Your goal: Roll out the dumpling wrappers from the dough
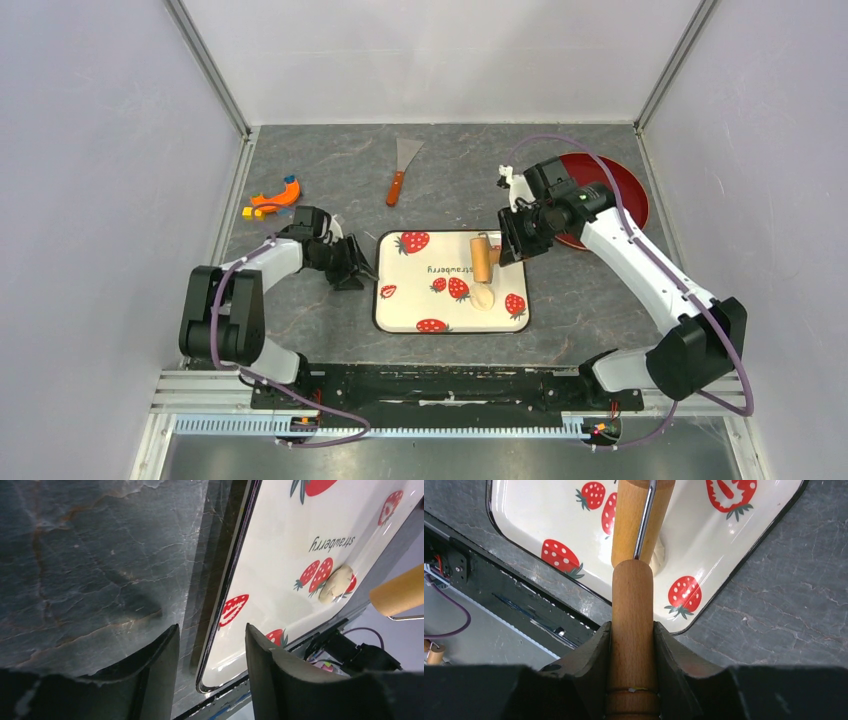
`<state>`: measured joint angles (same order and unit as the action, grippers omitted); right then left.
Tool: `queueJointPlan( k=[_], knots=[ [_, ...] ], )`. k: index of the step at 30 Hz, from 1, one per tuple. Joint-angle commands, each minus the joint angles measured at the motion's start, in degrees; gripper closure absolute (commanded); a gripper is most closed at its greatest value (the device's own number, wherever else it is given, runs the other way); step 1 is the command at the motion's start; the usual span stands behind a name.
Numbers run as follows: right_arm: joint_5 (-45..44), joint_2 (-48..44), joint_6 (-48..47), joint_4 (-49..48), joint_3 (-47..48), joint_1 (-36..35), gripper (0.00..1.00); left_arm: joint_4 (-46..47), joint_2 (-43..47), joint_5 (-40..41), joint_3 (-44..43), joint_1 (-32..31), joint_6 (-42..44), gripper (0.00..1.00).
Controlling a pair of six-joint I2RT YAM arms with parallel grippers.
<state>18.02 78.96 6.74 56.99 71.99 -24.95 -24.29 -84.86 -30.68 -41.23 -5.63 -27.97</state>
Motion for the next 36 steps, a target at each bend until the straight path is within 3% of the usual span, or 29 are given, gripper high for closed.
queueJointPlan(
  k=[1,7,13,15,21,36],
  knots=[
    [-0.19,-2.60,-1.38,1.76,2.79,0.16,1.00,1.66,-3.75,-4.57,-2.28,-1.80,4.09,0.46],
    [-7.43,0.31,-0.93,8.70,5.79,0.10,1.00,2.88,-6.59,-0.42,-2.87,-6.25,1.37,0.55],
    [-8.84,1.01,-1.16,10.64,6.41,-0.33,1.00,0.77,-6.65,5.59,-3.24,-6.68,-1.42,0.91],
    [-9.13,1.35,-1.13,10.76,6.26,-0.90,1.00,0.12,-5.88,7.42,-3.24,-6.64,-1.69,0.98],
    [-11.36,3.12,-0.97,10.29,5.97,-4.21,1.00,-3.13,-4.40,10.80,-4.01,-6.51,-0.56,0.98],
    [-14.58,9.72,0.99,7.28,6.29,-11.43,1.00,-4.82,-5.45,10.10,-3.59,-6.50,2.91,0.98]
  ],
)
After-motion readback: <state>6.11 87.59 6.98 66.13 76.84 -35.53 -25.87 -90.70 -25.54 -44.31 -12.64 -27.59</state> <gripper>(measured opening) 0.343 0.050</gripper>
